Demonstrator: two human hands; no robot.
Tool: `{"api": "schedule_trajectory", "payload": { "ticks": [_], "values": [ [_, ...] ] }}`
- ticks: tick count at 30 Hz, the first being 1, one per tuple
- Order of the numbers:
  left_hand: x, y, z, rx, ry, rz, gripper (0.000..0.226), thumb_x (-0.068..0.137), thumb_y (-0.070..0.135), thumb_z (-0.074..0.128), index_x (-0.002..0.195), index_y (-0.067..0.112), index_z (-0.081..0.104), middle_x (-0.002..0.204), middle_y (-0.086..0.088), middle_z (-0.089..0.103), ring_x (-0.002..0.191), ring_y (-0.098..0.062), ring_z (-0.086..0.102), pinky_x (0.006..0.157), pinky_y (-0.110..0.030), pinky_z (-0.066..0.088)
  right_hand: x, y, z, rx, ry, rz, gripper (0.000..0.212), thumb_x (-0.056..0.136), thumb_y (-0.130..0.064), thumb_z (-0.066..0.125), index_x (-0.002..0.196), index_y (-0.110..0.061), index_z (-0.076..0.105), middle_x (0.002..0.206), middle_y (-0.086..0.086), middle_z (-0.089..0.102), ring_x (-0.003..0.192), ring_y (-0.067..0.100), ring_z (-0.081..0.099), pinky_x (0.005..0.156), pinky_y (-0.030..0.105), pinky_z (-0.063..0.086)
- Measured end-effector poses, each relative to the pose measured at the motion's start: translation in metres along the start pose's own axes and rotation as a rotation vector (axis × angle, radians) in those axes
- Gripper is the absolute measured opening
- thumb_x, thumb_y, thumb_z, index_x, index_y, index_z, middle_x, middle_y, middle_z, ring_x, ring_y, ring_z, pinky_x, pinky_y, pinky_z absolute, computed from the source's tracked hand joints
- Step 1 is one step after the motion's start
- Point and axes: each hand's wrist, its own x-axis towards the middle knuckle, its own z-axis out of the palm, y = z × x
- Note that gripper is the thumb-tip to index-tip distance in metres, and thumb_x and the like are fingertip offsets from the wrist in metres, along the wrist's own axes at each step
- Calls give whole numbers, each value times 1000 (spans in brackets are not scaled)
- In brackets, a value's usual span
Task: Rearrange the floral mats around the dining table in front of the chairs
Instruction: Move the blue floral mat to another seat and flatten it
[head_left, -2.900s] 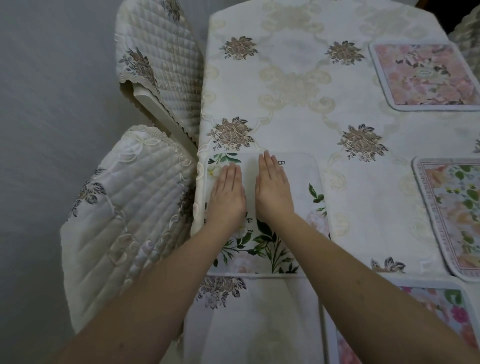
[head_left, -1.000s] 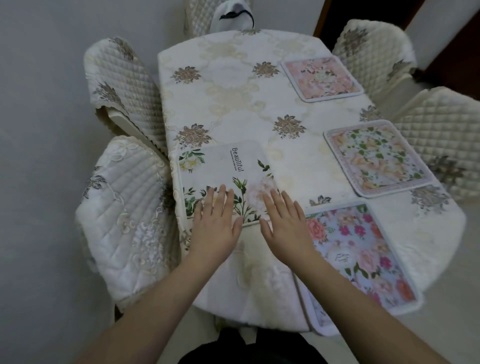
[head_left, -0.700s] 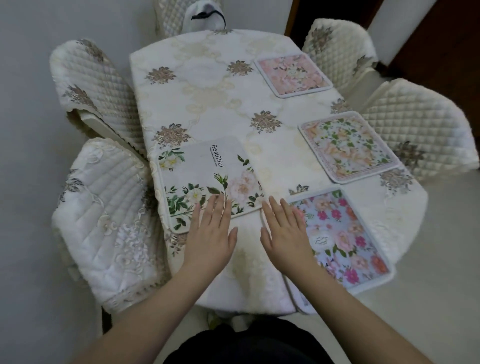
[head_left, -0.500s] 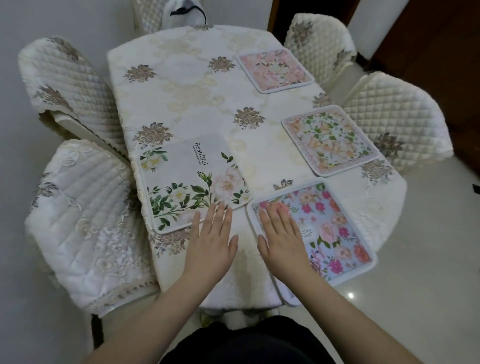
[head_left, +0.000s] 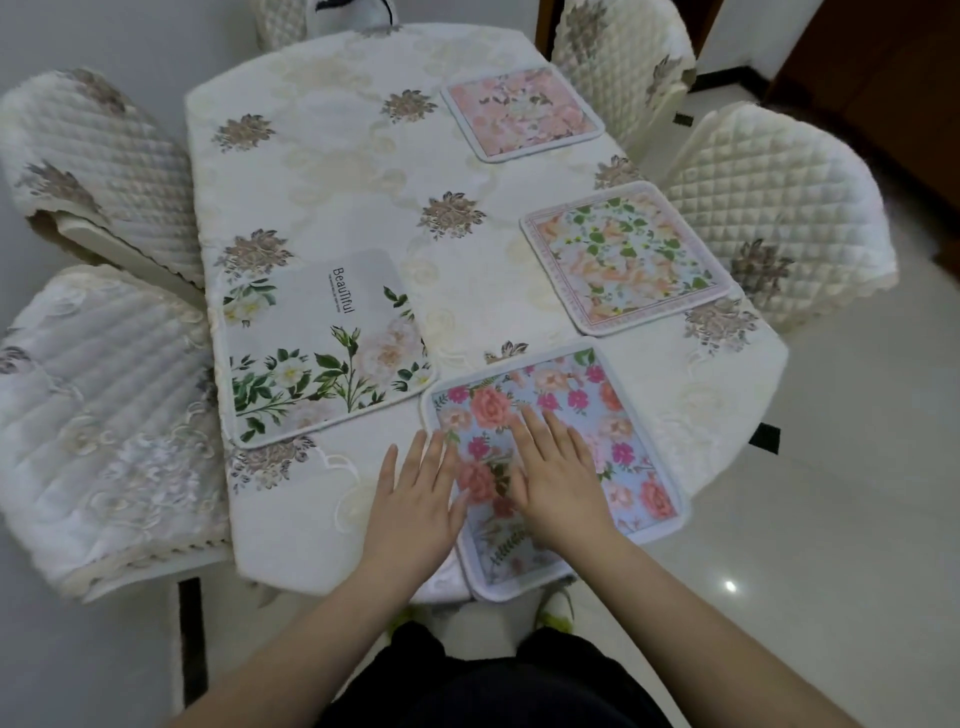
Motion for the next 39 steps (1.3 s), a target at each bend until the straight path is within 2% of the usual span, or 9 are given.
{"api": "schedule_trajectory", "payload": {
  "ticks": [6, 8, 11, 14, 21, 25, 28, 31, 39],
  "values": [
    [11, 50, 16, -34, -43, -200, 65, 98, 49, 23, 145, 10, 45, 155, -12, 38, 145, -29, 31, 118, -49, 9, 0, 78, -8, 33, -30, -36, 59, 100, -33, 30, 156, -19, 16, 164, 3, 17, 151, 22, 9, 122, 41, 0],
    [13, 62, 20, -44, -59, -248, 66, 98, 50, 21, 147, 11, 42, 157, -11, 34, 147, -29, 27, 119, -50, 11, 1, 99, -10, 44, -22, -33, 58, 101, -33, 33, 156, -18, 20, 163, 3, 20, 151, 23, 12, 122, 42, 5],
    [14, 78, 25, -74, -92, -278, 68, 97, 54, 21, 148, 13, 41, 156, -12, 36, 147, -30, 27, 118, -53, 19, 2, 119, -6, 50, -70, -24, 59, 101, -36, 32, 156, -20, 17, 164, 1, 17, 151, 22, 9, 121, 38, 3],
    [14, 85, 31, -103, -121, -321, 73, 95, 57, 13, 152, 16, 34, 160, -10, 28, 149, -29, 20, 119, -53, 16, 2, 128, 2, 54, -115, -32, 60, 101, -39, 31, 156, -21, 15, 164, 1, 16, 151, 22, 8, 121, 37, 2],
    [11, 78, 49, -151, -199, -445, 71, 95, 58, 14, 155, 22, 22, 162, -20, 11, 149, -39, 11, 120, -50, 14, 6, 145, 9, 53, -166, -37, 62, 100, -41, 34, 156, -20, 17, 164, 2, 16, 151, 21, 10, 121, 42, 9],
    [11, 82, 58, -299, -178, -487, 64, 100, 52, 25, 156, 20, 19, 160, -28, 2, 148, -44, 9, 120, -47, 12, 3, 147, 11, 24, -166, -38, 63, 99, -41, 36, 156, -20, 17, 165, 6, 12, 151, 23, 7, 121, 43, 10],
    [11, 84, 62, -432, -150, -545, 60, 101, 48, 36, 155, 27, 19, 161, -22, -7, 149, -41, 8, 118, -44, 18, 3, 147, 10, 34, -143, 74, 65, 98, -42, 41, 155, -20, 18, 163, 17, 7, 150, 34, 4, 120, 46, 11],
    [12, 83, 62, -533, -126, -593, 61, 100, 46, 40, 155, 30, 18, 162, -17, -7, 149, -39, 8, 118, -45, 20, 4, 149, 9, 88, -171, 218, 72, 97, -47, 44, 155, -18, 13, 162, 24, 2, 150, 38, 3, 120, 46, 8],
    [6, 85, 54, -698, -3, -622, 61, 100, 33, 47, 155, 26, 21, 164, -8, 1, 150, -30, 12, 116, -42, 25, 2, 147, 5, 156, -91, 265, 64, 96, -41, 48, 151, -17, 26, 159, 19, 21, 147, 34, 19, 121, 44, 14]
  ]
}}
